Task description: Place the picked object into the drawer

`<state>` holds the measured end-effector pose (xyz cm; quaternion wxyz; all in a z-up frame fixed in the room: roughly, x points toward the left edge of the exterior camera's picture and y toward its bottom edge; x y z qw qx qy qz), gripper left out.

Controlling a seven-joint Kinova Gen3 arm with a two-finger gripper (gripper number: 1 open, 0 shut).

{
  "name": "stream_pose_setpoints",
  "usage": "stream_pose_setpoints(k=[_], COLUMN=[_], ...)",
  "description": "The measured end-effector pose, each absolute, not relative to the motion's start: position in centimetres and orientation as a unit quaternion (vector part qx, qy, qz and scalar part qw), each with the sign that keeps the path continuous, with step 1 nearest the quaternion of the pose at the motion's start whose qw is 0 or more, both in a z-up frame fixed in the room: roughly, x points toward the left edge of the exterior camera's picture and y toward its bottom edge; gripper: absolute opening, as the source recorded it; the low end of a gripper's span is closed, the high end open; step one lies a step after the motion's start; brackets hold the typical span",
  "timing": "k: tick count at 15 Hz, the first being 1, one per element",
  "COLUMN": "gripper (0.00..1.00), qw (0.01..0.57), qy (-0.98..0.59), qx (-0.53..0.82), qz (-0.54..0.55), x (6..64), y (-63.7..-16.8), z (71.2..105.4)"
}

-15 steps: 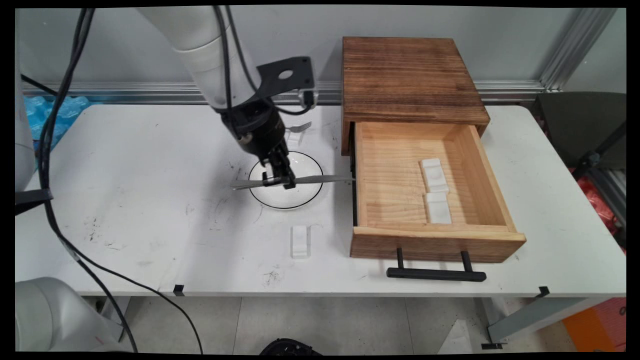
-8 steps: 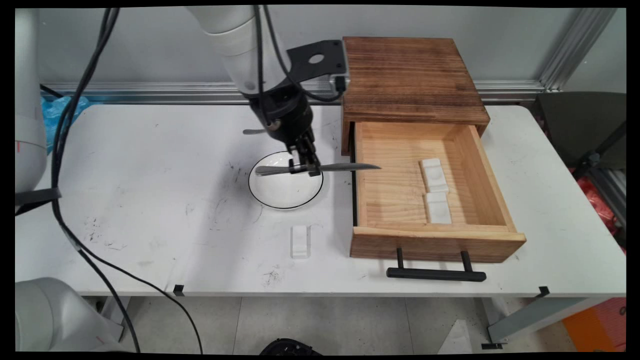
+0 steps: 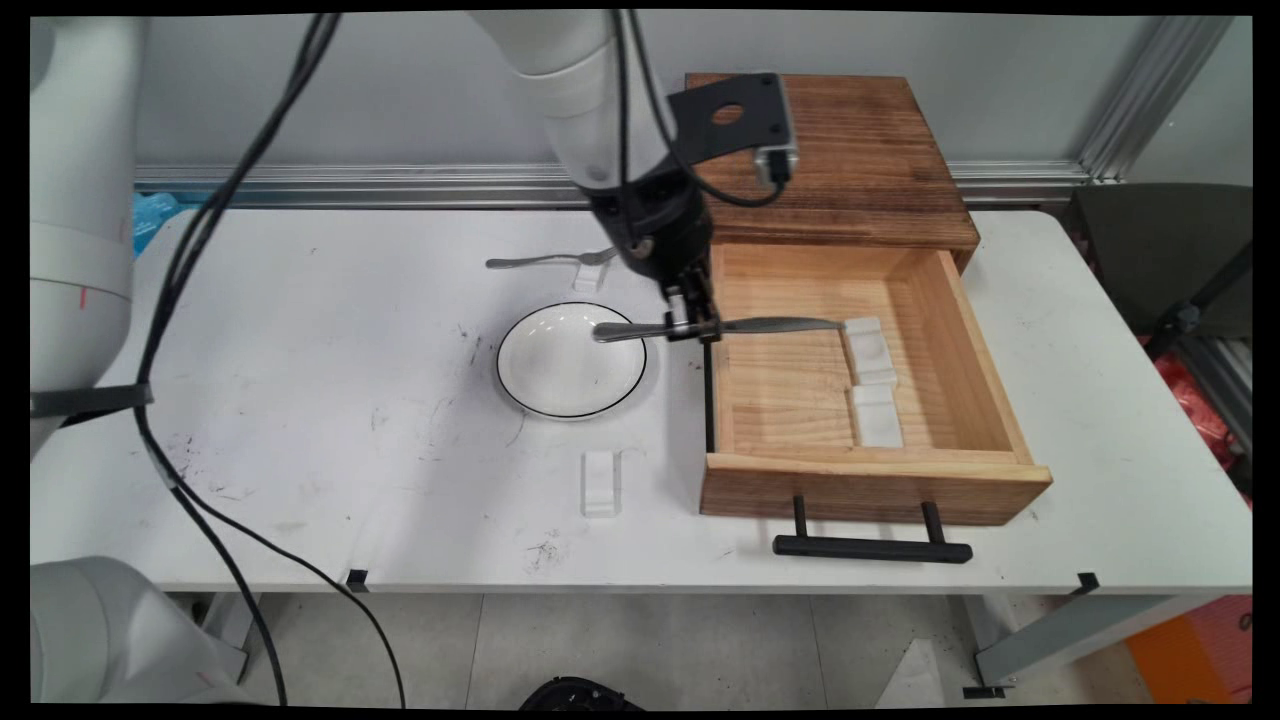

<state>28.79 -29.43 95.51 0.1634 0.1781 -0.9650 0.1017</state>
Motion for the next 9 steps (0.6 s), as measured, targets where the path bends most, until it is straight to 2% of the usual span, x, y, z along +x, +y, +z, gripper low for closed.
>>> stream_pose_setpoints(k=[9], gripper=[0.00], qw=[0.211], qy=[-0.956], qx=[0.177], qz=[0.100], x=[23.2], y=[-32.1], z=[92.8])
